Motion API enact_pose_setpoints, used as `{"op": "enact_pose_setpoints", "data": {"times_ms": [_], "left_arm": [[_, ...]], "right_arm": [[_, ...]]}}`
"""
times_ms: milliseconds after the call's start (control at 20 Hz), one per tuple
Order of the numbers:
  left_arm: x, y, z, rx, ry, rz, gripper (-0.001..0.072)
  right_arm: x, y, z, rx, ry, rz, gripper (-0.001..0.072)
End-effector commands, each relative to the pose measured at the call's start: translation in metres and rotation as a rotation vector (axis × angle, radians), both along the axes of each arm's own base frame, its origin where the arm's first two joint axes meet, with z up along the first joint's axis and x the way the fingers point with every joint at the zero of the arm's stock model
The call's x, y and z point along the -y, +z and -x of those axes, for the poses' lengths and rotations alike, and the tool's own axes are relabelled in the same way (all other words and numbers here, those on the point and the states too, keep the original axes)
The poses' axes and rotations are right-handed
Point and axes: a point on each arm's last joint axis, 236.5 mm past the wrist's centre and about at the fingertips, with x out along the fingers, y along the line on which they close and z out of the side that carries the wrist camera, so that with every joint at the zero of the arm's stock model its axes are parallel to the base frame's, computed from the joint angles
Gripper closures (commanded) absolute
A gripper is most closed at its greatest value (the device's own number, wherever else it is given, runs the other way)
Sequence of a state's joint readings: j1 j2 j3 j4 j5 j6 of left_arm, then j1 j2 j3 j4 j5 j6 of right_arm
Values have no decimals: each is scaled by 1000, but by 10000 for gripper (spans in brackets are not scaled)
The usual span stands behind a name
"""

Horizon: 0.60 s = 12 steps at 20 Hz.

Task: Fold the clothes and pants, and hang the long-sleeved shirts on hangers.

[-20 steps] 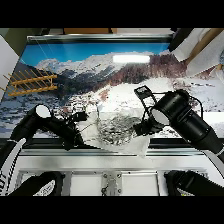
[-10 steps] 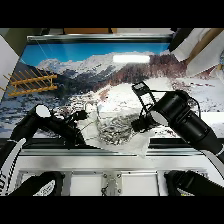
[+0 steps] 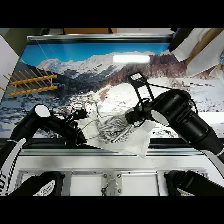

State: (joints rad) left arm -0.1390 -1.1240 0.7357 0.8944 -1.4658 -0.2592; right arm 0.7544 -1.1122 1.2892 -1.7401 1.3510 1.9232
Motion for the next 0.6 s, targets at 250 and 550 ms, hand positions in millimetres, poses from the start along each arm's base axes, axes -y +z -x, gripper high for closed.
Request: {"op": "enact_pose_setpoints", "data": {"times_ms": [250, 550], "left_arm": [[2, -2, -10, 34, 27, 2, 697], [12, 3, -19, 52, 68, 46, 697]], "right_arm": [[-54, 28, 16, -3, 111, -191, 696], [-94, 38, 30, 20, 188, -290, 696]]}}
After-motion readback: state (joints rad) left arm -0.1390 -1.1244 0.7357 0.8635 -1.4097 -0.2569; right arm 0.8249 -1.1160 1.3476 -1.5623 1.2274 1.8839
